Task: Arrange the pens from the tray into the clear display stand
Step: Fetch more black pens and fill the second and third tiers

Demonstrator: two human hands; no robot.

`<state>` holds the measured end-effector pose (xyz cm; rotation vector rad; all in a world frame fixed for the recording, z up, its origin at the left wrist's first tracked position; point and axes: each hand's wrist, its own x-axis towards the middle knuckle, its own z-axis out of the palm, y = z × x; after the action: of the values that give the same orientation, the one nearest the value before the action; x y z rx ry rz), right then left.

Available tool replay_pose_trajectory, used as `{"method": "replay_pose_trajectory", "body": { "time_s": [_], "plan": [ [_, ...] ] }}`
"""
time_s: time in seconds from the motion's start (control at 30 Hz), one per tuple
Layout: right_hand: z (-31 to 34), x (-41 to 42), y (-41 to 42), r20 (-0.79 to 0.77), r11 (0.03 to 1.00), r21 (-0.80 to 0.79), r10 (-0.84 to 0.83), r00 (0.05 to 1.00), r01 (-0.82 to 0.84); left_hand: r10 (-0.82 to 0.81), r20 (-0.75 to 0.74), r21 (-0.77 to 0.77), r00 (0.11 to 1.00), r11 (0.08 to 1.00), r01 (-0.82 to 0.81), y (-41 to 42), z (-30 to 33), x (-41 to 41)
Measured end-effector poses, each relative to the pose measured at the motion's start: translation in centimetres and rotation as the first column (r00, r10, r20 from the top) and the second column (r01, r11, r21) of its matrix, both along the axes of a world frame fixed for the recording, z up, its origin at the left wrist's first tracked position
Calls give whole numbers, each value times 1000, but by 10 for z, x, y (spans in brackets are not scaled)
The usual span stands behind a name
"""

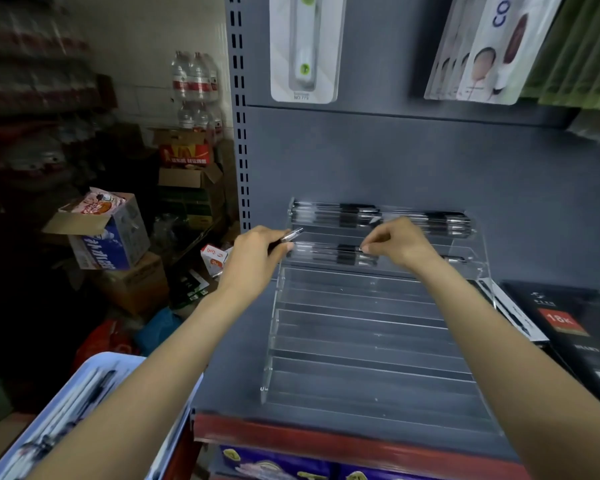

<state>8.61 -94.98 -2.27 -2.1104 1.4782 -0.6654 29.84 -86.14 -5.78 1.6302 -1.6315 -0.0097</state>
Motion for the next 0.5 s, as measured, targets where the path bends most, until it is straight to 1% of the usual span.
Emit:
{"method": "replay_pose_trajectory", "body": {
  "time_s": [0.1,0.17,0.27,0.33,0.43,0.5],
  "plan": [
    [-4,-1,7,53,997,-82,3,999,1,-13,36,-11,999,1000,14,1,4,-3],
    [-2,2,19,181,990,-138,59,982,-34,-43,92,-15,995,999,45,0,7,-6],
    [3,11,40,393,980,-71,199,898,-186,-102,128,-3,987,995,103,-2,14,-17],
    [4,16,45,458,965,-56,254,852,-257,-153,146,-2,977,988,155,-4,19,-25],
    [3,15,45,534,955,-71,280,798,-287,-235,165,18,958,972,235,-7,22,-31],
    [2,9,43,574,960,-63,259,777,-273,-232,154,37,960,973,229,-9,21,-29]
  ]
}}
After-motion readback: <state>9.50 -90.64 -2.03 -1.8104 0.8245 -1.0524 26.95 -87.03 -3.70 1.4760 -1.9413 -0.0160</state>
